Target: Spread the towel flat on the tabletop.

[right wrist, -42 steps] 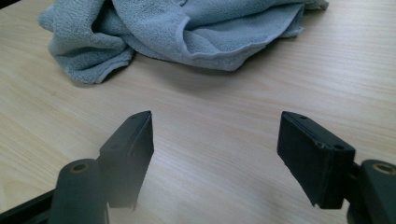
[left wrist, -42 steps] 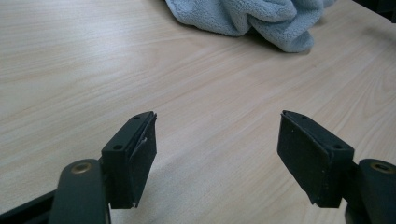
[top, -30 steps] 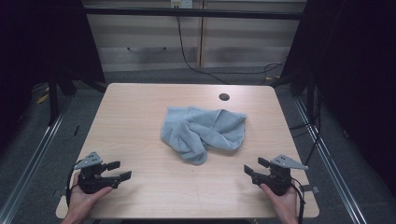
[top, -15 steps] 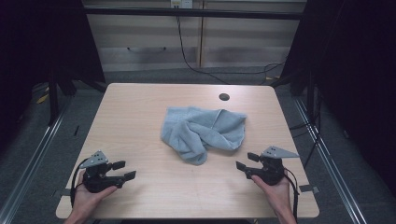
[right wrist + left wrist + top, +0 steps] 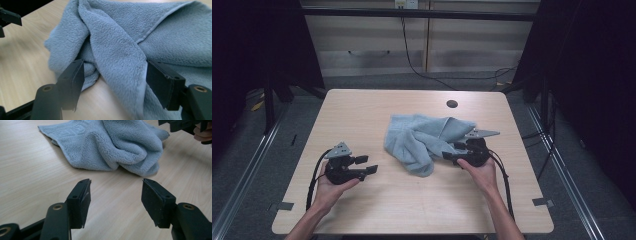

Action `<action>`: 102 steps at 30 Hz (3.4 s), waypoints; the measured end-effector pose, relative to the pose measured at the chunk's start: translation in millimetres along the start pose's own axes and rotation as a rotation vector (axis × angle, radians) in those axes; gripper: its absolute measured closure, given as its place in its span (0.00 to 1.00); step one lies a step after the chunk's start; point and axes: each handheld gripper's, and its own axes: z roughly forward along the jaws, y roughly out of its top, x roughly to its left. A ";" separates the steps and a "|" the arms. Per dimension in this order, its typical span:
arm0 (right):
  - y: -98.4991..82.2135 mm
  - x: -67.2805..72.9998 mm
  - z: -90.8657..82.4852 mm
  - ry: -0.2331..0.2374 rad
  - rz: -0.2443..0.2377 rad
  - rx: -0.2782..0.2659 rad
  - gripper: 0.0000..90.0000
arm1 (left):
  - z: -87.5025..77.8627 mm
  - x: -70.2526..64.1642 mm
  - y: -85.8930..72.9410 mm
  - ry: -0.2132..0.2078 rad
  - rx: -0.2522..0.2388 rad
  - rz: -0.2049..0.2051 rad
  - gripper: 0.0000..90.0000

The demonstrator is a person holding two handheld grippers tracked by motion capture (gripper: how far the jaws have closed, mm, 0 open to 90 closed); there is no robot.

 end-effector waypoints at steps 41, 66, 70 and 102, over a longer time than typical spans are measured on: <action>-31.6 57.6 9.9 0.199 -0.035 0.031 0.89 | 25.3 -19.3 8.4 -0.055 -0.060 0.030 0.86; -40.3 82.7 -74.5 0.192 -0.112 -0.040 0.84 | -33.3 -63.0 1.0 -0.254 -0.047 0.150 0.85; -53.6 79.0 -64.5 0.185 -0.115 0.045 0.83 | -27.1 -63.3 -14.9 -0.326 0.030 0.149 0.77; -45.9 -14.1 -33.9 -0.056 -0.021 0.075 0.89 | 61.8 26.5 -3.8 0.018 0.102 -0.056 0.89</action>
